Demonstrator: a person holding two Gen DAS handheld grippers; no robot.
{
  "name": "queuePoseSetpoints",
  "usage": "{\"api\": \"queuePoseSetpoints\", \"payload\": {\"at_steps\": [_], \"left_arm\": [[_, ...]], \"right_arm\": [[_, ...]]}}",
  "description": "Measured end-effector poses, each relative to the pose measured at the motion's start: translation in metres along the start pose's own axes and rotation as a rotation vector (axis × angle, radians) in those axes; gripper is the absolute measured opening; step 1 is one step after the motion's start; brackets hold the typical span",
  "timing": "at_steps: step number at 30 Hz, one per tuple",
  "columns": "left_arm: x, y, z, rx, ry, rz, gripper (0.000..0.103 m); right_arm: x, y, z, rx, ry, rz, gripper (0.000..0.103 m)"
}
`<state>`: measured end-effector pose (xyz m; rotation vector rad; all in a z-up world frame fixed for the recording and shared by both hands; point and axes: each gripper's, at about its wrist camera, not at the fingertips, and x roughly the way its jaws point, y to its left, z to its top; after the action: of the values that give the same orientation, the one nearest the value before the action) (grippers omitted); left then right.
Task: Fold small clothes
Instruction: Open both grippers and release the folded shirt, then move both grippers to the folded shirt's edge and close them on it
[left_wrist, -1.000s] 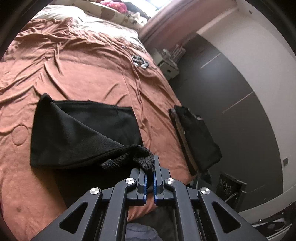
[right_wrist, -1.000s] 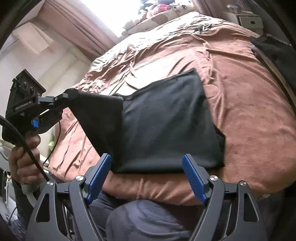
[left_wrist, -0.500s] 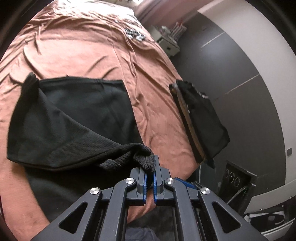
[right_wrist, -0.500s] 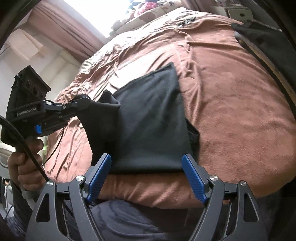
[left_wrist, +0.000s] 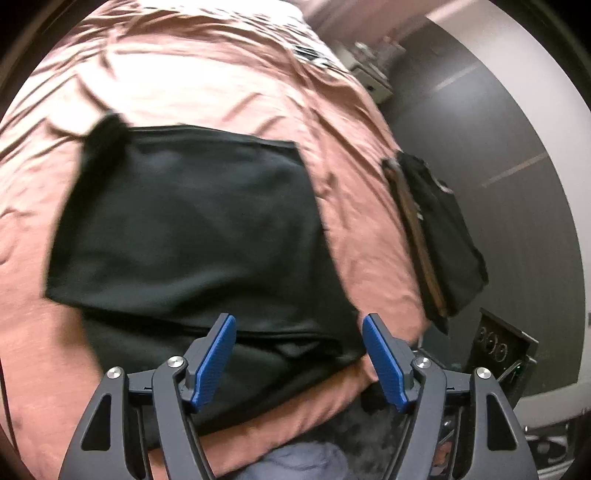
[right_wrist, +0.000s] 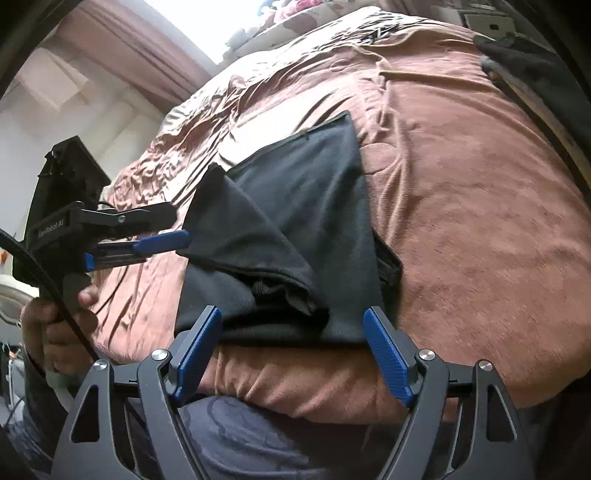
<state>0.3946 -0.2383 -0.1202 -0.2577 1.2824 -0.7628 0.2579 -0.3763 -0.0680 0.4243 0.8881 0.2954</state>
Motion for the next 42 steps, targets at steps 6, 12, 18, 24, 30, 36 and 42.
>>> {"api": "queuePoseSetpoints", "payload": {"at_steps": [6, 12, 18, 24, 30, 36, 42], "left_arm": [[-0.022, 0.048, -0.002, -0.088, -0.025, 0.085, 0.074], [-0.022, 0.085, -0.005, -0.165, -0.022, 0.125, 0.074], [-0.016, 0.106, -0.003, -0.21, -0.021, 0.128, 0.074], [-0.013, 0.12, -0.005, -0.24, -0.022, 0.127, 0.074], [-0.015, 0.13, -0.011, -0.263, -0.025, 0.121, 0.074], [-0.018, 0.136, -0.015, -0.276, -0.034, 0.117, 0.074], [-0.019, 0.14, -0.016, -0.283, -0.032, 0.119, 0.074]], "right_arm": [[0.017, 0.014, 0.008, -0.098, 0.038, -0.048, 0.075], [0.036, 0.027, 0.015, -0.192, 0.106, -0.105, 0.064], [0.056, 0.039, 0.017, -0.276, 0.165, -0.144, 0.063], [0.074, 0.051, 0.023, -0.322, 0.196, -0.173, 0.063], [0.095, 0.07, 0.027, -0.388, 0.221, -0.196, 0.063], [0.112, 0.08, 0.026, -0.457, 0.231, -0.254, 0.063], [0.113, 0.084, 0.02, -0.519, 0.198, -0.334, 0.061]]}}
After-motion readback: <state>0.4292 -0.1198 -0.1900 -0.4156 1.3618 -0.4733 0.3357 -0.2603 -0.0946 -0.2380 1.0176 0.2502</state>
